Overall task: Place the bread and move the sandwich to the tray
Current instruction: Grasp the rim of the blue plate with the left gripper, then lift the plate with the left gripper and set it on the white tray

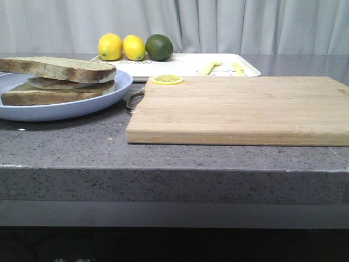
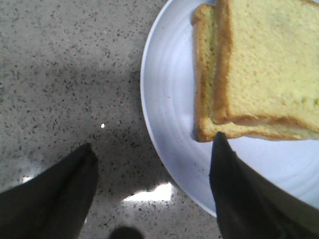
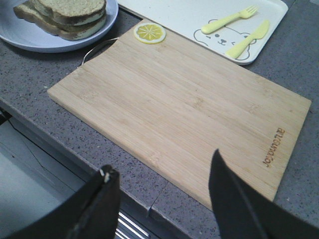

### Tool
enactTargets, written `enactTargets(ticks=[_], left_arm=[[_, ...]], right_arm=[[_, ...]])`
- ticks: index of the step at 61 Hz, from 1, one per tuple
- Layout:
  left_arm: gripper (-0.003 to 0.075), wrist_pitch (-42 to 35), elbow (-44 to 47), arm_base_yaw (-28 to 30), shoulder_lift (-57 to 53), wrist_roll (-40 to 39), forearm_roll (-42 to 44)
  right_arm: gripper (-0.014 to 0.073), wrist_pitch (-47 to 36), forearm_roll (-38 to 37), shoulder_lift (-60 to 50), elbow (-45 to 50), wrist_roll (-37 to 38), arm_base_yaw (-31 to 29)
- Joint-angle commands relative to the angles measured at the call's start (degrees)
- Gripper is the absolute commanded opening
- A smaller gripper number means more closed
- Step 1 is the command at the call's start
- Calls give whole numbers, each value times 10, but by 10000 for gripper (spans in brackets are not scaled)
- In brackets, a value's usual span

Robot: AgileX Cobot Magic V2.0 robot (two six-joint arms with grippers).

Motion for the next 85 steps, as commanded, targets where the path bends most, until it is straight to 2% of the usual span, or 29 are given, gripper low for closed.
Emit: enactTargets(ticks=[1,33,55,69,85], left_arm=[[468,-21,-25,10,14,11,-35],[298,-48,-26,14,111,90,-175],[-18,-51,-26,14,117,91,-175],[-18,-56,-30,14,93,108,-191],[-18,-24,-112,4,78,109,-227]], right_arm=[[424,-37,4,0,-13,-3,0],[424,-37,4,0,-13,-3,0],[424,-37,4,0,-13,-3,0],[424,-37,4,0,-13,-3,0],[424,-37,4,0,-13,-3,0]])
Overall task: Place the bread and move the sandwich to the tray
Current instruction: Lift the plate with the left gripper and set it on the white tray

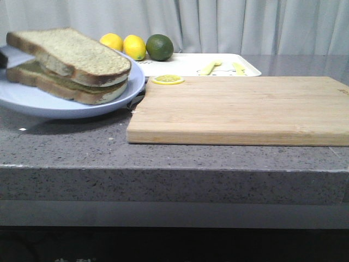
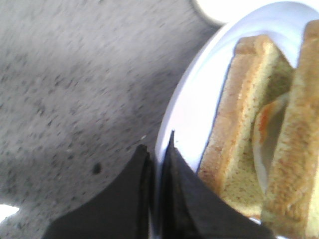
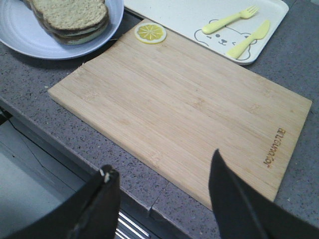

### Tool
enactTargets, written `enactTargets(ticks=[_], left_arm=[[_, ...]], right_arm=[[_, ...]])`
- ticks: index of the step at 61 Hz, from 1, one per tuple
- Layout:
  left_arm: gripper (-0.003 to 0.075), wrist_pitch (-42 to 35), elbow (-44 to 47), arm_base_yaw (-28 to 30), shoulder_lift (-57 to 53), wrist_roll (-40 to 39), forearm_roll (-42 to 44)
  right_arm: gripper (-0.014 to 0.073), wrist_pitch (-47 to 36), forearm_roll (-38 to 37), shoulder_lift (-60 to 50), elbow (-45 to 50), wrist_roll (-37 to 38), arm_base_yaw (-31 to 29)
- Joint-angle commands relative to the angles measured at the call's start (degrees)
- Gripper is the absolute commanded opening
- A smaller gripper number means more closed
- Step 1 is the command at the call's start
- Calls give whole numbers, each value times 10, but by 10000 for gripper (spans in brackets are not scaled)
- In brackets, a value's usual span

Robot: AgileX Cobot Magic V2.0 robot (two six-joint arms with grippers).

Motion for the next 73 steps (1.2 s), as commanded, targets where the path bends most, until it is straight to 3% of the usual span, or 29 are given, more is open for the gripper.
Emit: enactTargets(ticks=[1,12,24,47,62,68,73], left_arm=[[-18,-8,-53,-10,-30,-2,-55],[-18,-27,-116,-46,-13,-3,-64],[-18,-24,-209,-68,65,-60,-64],[-15,-28,-388,-73,234,-186,-64],[-11,-27,-435,-73,295,-228,-66],[45,-23,-435,-73,301,-235,-67],[154,-22,-435,-73,301,-234,-67]], right_arm=[[424,-37,4,0,-13,-3,0],[424,-37,4,0,-13,-3,0],[424,-37,4,0,-13,-3,0],[424,-28,4,0,-13,-3,0],[424,-28,5,0,-13,-3,0],[424,-28,5,0,-13,-3,0],[424,-28,5,0,-13,-3,0]])
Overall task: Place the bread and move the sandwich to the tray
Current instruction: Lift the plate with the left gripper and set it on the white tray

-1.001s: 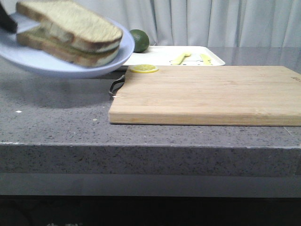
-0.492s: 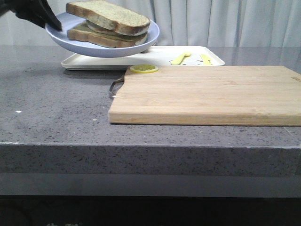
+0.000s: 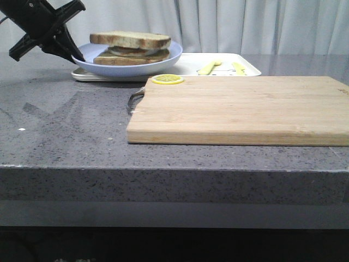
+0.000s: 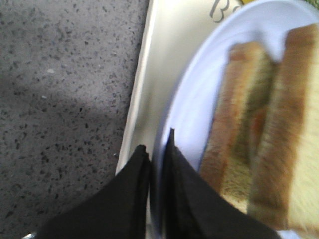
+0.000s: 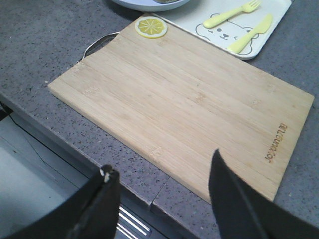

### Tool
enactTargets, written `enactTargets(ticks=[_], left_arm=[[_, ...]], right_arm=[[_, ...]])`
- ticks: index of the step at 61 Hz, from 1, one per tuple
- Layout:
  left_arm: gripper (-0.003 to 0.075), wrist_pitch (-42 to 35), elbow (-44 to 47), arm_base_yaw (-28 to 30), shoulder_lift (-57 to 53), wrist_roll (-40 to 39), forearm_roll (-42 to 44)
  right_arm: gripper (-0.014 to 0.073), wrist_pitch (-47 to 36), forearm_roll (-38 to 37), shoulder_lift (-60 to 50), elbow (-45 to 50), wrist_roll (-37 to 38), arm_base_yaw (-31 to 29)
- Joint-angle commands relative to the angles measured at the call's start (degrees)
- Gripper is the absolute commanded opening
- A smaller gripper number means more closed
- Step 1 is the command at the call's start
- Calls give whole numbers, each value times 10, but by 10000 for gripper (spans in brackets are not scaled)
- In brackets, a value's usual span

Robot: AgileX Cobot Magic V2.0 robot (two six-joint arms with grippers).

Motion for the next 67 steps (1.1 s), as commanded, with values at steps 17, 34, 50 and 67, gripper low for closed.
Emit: enactTargets(ticks=[17,34,50,67], left_arm=[[350,21,-32,10,-68,38,-29],[350,57,-29,19,-186,107,56],[350,44,94,19,-339,173,93],[350,-43,331,-7,-537,232,104]], right_arm=[[424,-37,5,0,-13,-3,0],[424,-36,5,0,-13,-3,0],[424,-29,8,0,-13,-3,0],[424,-28,9,0,-13,-3,0]])
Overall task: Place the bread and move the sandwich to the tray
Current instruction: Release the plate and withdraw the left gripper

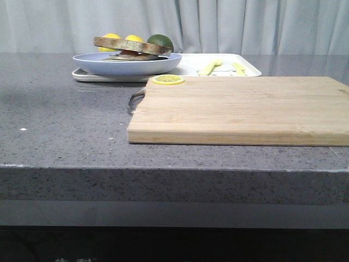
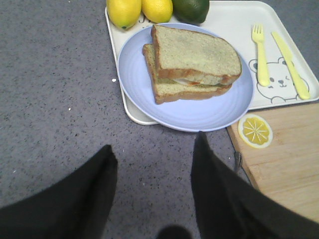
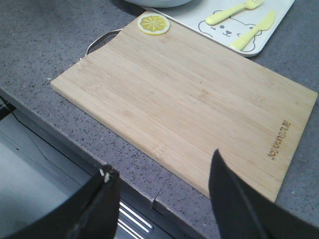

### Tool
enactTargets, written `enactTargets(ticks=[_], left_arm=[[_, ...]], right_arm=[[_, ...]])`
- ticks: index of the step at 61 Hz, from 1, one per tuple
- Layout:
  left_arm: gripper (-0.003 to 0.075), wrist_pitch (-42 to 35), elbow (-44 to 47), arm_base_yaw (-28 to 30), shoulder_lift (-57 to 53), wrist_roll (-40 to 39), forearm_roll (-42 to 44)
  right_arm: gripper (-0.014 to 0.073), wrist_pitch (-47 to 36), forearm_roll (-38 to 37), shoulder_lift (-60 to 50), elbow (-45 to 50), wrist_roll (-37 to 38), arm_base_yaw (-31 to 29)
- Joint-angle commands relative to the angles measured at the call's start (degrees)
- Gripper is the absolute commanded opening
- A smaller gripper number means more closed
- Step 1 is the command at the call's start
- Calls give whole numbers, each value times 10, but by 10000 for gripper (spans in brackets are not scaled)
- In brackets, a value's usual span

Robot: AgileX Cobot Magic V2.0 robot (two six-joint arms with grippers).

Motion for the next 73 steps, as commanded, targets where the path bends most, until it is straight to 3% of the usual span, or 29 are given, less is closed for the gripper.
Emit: enactTargets(ticks=[1,18,25,33,45,60,67,73], left_arm=[[350,-72,57,-21,-85,18,-12],[350,-110,231,-173,-249,33,56],[350,-110,277,-226,-305,-25,108],[350,-113,328,-236,-372,-84,150],[350,-155,400,-236,-466,-85,163],[349,-169,417,-236,-502,-85,163],[315,-172,417,-236,-502,-85,163],[187,-177,417,-236,-502,-85,163]], right_arm=[[424,-34,7,0,-13,-3,0],[424,-33,25,0,-13,6,0],[424,-33,25,0,-13,18,0],[423,-33,25,0,-13,21,0],[423,-55,25,0,-13,21,-1],[415,-87,25,0,-13,21,-1],[295,-95,25,0,-13,21,-1],[120,-95,25,0,-13,21,-1]])
